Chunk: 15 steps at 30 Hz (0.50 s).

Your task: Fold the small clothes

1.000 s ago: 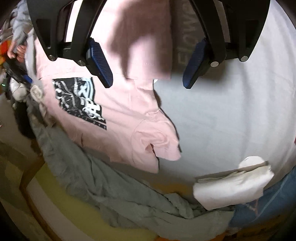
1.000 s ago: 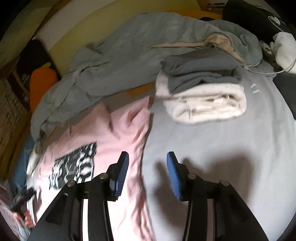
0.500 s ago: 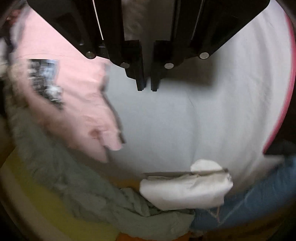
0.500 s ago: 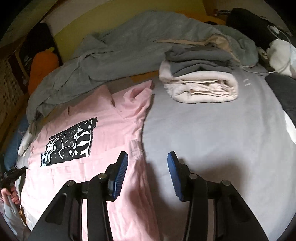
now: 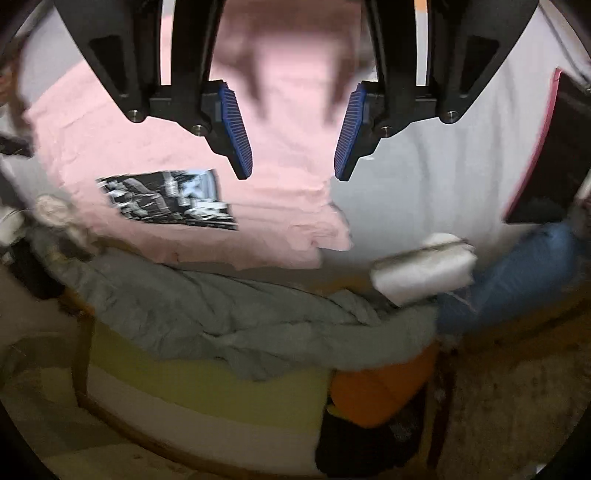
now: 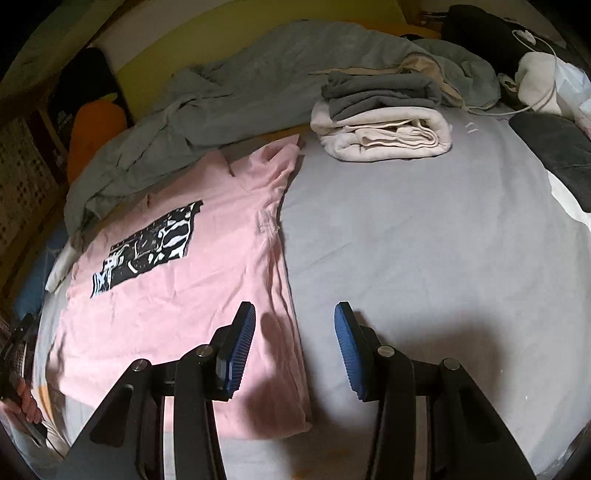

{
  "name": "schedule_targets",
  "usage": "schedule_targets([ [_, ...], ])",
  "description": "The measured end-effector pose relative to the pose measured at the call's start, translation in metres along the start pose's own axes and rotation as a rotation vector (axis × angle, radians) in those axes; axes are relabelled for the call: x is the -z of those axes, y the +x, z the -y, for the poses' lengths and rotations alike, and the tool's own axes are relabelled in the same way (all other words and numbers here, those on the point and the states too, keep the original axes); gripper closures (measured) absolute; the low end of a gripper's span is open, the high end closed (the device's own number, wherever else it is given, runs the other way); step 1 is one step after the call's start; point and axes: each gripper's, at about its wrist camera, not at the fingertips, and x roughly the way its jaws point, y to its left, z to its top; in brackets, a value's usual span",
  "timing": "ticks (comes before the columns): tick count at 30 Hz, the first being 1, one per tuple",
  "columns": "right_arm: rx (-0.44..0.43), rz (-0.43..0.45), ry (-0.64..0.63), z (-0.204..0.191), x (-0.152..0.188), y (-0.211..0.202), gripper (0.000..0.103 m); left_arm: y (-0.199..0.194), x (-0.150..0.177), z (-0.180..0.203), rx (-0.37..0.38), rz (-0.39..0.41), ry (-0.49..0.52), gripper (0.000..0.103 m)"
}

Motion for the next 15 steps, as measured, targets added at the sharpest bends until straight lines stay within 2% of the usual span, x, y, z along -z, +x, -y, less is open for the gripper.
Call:
schedule_targets([
  [2,-0.038,0.014,-0.014,-0.004,-0.001,-0.001,0.057,0.003,0.006,0.009,-0.09,0.003,0.076,0.056],
  [5,-0.051,0.005,-0.07,-0.015,-0.001,0.005,0.057,0.009,0.01,0.002,-0.077,-0.035,0.048,0.053],
  [6,-0.048,-0.039,-0.087,-0.018,0.001,0.013,0.057,0.011,0.012,-0.002,-0.09,-0.054,0.032,0.05],
  [7,-0.051,-0.128,-0.091,-0.02,0.006,0.027,0.057,0.013,0.015,-0.006,-0.096,-0.074,0.014,0.047],
  [8,-0.038,-0.133,-0.082,-0.019,0.008,0.03,0.057,0.013,0.02,-0.01,-0.094,-0.095,-0.014,0.045],
  [11,-0.003,-0.087,-0.078,-0.021,0.012,0.017,0.056,0.016,0.038,-0.023,-0.036,-0.146,-0.102,0.039],
  [13,0.044,-0.065,-0.055,-0.016,0.016,0.013,0.057,0.027,0.044,-0.024,-0.088,-0.199,-0.079,0.039],
  [15,0.041,-0.054,-0.058,-0.015,0.016,0.011,0.061,0.026,0.047,-0.028,-0.061,-0.203,-0.099,0.039],
])
